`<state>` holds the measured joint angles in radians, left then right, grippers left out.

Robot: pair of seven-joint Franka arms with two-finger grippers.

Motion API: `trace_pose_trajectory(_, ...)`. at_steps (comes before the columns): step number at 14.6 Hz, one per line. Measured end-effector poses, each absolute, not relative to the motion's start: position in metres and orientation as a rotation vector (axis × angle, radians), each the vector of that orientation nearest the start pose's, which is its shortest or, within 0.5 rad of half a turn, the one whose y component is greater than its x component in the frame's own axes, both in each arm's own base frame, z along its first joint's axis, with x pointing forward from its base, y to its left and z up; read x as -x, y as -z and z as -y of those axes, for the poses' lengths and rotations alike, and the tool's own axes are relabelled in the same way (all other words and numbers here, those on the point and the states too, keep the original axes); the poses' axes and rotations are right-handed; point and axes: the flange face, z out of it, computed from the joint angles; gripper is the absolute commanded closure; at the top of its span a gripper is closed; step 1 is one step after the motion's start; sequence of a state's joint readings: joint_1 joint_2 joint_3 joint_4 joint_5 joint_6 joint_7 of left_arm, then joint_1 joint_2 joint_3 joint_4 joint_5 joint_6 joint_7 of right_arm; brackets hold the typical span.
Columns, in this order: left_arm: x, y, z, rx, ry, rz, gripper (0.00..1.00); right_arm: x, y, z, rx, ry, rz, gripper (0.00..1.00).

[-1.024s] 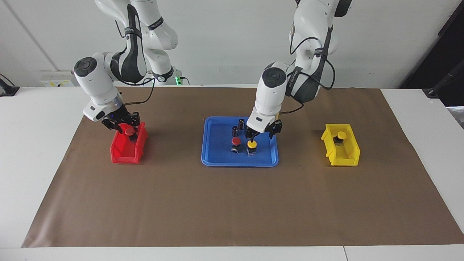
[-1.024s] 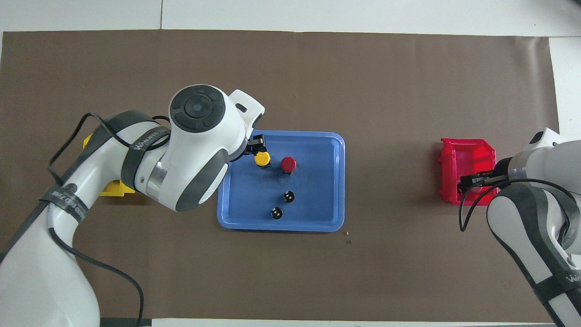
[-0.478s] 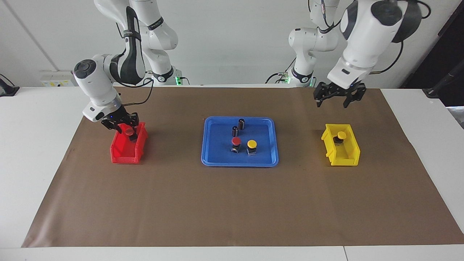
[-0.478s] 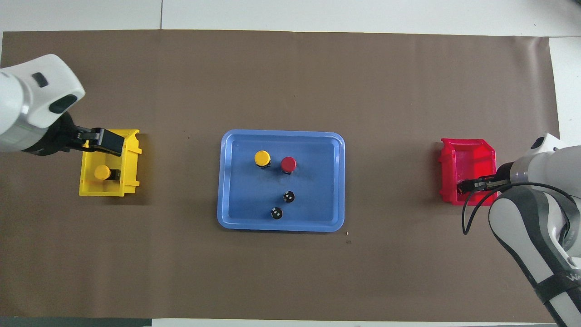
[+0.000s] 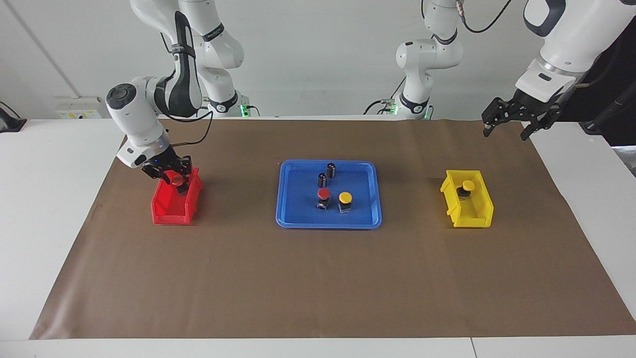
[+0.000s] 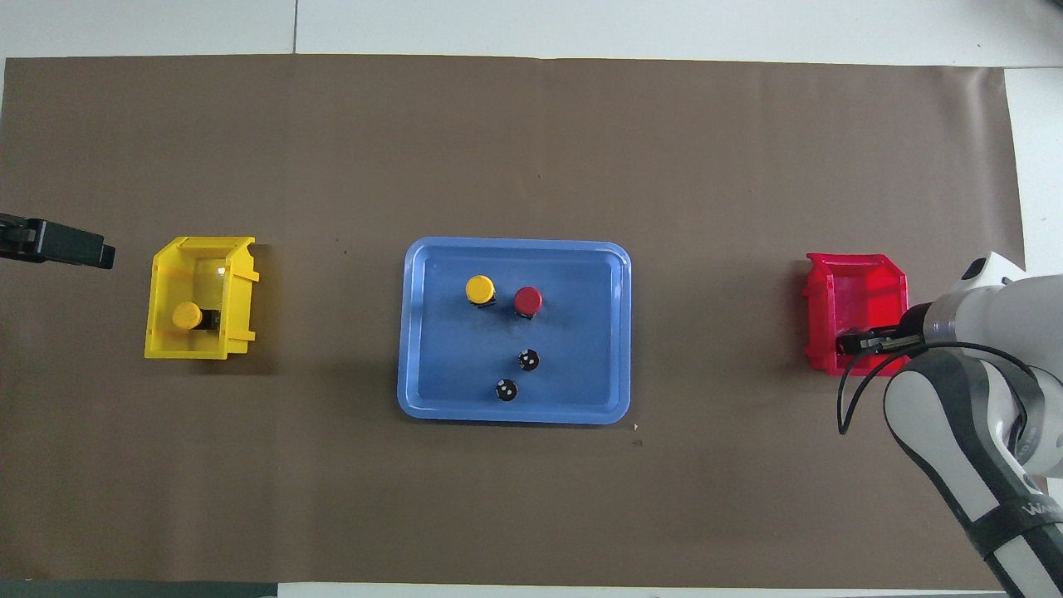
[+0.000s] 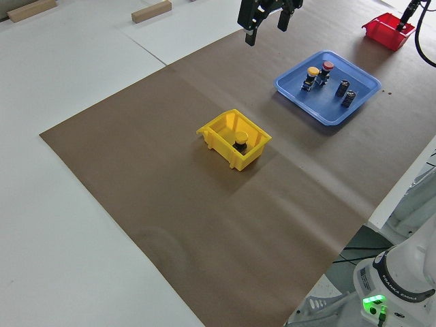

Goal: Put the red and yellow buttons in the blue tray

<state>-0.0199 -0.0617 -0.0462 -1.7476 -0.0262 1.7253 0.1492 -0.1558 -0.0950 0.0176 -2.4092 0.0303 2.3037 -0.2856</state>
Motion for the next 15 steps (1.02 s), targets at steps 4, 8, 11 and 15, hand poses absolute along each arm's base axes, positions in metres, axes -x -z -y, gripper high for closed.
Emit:
trace_pose_trajectory(4,-0.545,-0.483,0.032,3.145,0.090,-0.304,0.09,-0.473,-0.348,0.065,3.113,-0.009,0.199,0.83)
trace_pose_trajectory(8,-0.538,-0.431,0.014,3.151,0.044,-0.251,0.17,-0.500,-0.393,0.066,3.107,-0.104,0.232,0.83)
trace_pose_trajectory(11,-0.534,-0.409,0.014,3.150,0.051,-0.250,0.19,-0.546,-0.475,0.046,3.096,-0.136,0.289,0.83)
trace_pose_trajectory(15,-0.527,-0.385,0.013,3.151,0.037,-0.244,0.21,-0.582,-0.515,-0.089,3.118,-0.065,0.198,0.85)
